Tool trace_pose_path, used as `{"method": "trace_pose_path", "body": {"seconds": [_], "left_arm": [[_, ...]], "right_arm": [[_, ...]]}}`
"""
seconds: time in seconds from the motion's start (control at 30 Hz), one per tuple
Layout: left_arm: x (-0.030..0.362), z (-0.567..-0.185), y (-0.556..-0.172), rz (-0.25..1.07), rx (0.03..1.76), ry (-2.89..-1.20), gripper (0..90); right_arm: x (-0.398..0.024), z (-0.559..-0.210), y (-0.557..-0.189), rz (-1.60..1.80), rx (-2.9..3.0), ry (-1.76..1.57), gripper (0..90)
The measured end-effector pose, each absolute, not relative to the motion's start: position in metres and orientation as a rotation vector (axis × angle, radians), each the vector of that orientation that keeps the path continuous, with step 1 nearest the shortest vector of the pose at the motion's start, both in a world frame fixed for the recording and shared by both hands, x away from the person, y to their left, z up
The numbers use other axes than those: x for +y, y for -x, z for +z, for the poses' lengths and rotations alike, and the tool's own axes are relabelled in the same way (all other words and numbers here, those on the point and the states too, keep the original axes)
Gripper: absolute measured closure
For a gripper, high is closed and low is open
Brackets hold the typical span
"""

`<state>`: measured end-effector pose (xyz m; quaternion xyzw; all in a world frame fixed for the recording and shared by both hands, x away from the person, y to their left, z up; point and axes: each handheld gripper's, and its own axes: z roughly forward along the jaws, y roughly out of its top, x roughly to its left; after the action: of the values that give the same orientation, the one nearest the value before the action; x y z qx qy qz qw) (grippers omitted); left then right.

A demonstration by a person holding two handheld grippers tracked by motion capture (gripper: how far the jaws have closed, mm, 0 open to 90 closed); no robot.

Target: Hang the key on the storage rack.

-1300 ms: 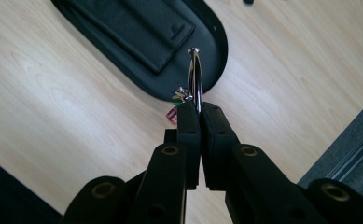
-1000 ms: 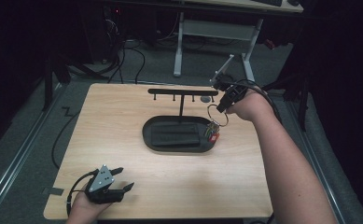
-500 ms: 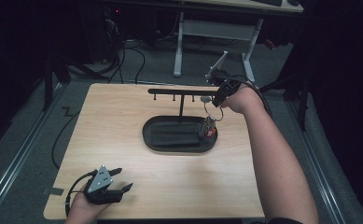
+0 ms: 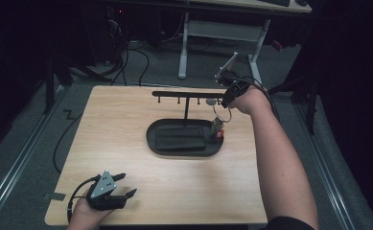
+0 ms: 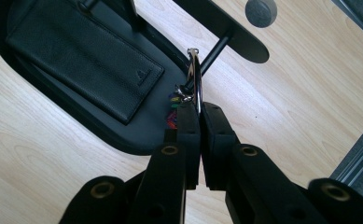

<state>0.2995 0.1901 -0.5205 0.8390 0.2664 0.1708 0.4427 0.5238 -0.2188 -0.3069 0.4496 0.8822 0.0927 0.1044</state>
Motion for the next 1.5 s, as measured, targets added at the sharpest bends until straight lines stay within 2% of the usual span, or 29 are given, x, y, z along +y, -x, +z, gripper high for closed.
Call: {"method": "trace_pose_path", "body": {"seconds": [0.27, 0.37, 0.63, 0.83, 1.0, 1.1, 1.5], "left_arm": [[0.190, -0.521, -0.300, 0.421, 0.660, -2.084, 32.0], [0.190, -0.521, -0.300, 0.422, 0.659, -2.083, 32.0], [0.190, -0.521, -0.300, 0.422, 0.655, -2.086, 32.0], [0.190, -0.520, -0.299, 0.426, 0.650, -2.084, 32.0], [0.188, -0.520, -0.298, 0.423, 0.646, -2.086, 32.0], [0.187, -0.520, -0.298, 0.422, 0.645, -2.088, 31.9], [0.188, -0.521, -0.298, 0.420, 0.658, -2.090, 31.9]], "right_arm": [[-0.219, -0.313, -0.526, 0.301, 2.580, -1.325, 86.9], [-0.218, -0.311, -0.526, 0.304, 2.561, -1.322, 80.7], [-0.215, -0.302, -0.517, 0.340, 2.523, -1.294, 76.7], [-0.216, -0.307, -0.501, 0.359, 2.504, -1.302, 65.7], [-0.221, -0.316, -0.485, 0.440, 2.452, -1.315, 45.6], [-0.227, -0.322, -0.474, 0.482, 2.428, -1.332, 38.7], [-0.240, -0.355, -0.430, 0.636, 2.322, -1.342, 25.8]]}}
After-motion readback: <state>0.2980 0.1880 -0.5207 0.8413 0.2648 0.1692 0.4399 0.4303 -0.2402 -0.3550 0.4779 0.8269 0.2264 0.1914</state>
